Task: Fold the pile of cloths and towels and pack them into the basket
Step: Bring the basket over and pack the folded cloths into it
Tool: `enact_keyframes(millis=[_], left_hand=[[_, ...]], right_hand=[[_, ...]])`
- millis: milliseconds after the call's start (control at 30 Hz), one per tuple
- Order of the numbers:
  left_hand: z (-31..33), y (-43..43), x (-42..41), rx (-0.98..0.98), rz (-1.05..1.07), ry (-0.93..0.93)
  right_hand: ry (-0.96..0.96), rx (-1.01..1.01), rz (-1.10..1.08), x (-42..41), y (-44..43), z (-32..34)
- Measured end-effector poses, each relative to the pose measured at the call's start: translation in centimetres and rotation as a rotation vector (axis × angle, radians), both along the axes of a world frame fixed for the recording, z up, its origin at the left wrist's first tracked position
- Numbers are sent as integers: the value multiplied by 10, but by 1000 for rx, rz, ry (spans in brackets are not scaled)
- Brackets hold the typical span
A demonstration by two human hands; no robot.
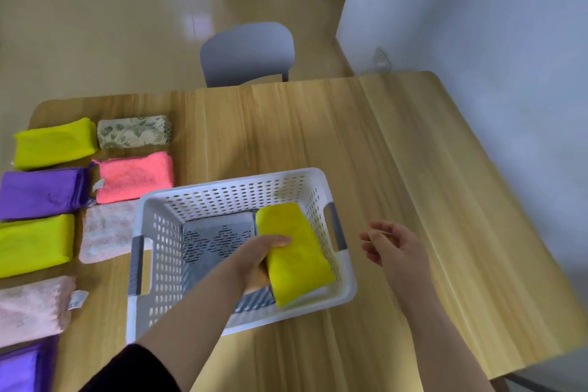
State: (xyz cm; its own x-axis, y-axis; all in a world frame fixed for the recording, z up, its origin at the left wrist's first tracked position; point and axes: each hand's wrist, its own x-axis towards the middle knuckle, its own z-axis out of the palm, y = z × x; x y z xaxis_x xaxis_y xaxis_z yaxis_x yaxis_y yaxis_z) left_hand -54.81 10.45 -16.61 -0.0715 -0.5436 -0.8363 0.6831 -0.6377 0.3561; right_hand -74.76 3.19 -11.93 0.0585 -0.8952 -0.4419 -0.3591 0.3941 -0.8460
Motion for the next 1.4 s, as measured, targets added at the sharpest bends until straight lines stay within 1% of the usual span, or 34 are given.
enact_keyframes(millis=[167, 233, 300, 367, 433, 533, 667, 767, 833, 867, 900, 933, 1000, 1033, 1067, 1100, 1167, 1233, 1300, 1400], left_hand=[[-40, -16, -5, 30, -50, -17], [-54, -19, -8, 78, -61, -80], [-68, -20, -12, 135, -72, -205], [-75, -22, -16, 146, -100, -303], [-76, -23, -18, 114, -109, -333], [-76, -23, -16, 89, -59, -358], [-73, -23, -20, 32, -230, -623], [-71, -24, -24, -11, -291, -797], [-69, -24, -24, -3, -343, -939], [-71, -23, -23, 21, -365, -977], [-73, -23, -20, 53, -360, -962], [-74, -23, -18, 72, -326, -897], [-78, -22, -13, 78, -226, -711], [-80, -21, -11, 76, -200, -663], [-82, -20, -12, 75, -214, -675], [-83, -18, -12, 73, -273, -750], [-81, -17, -18, 67, -395, -958], [-78, -18, -23, 46, -427, -1098], [-70, -19, -26, 27, -463, -1178], [-51, -17, -21, -28, -467, -1227]], right_hand=[[24, 60, -27, -13, -8, -20], [51, 78, -25, -14, -10, -25], [60, 98, -30, -14, -10, -29], [60, 118, -23, -12, -10, -32], [57, 130, -13, -9, -9, -33], [56, 129, -9, -6, -9, -33], [53, 132, 12, -2, -9, -32], [53, 136, 15, -1, -5, -31], [51, 135, 14, -1, -4, -30], [52, 134, 15, -1, -3, -30], [54, 134, 17, 0, -2, -30], [57, 135, 21, -1, -1, -30], [55, 133, 23, -2, 1, -30], [54, 131, 20, -2, 1, -30], [54, 131, 17, -4, 2, -31], [53, 131, 15, -5, 2, -31], [50, 136, 5, -6, 3, -32], [46, 131, 4, -7, 2, -31], [36, 124, 6, -6, 1, -29], [20, 111, 10, -4, -1, -26]])
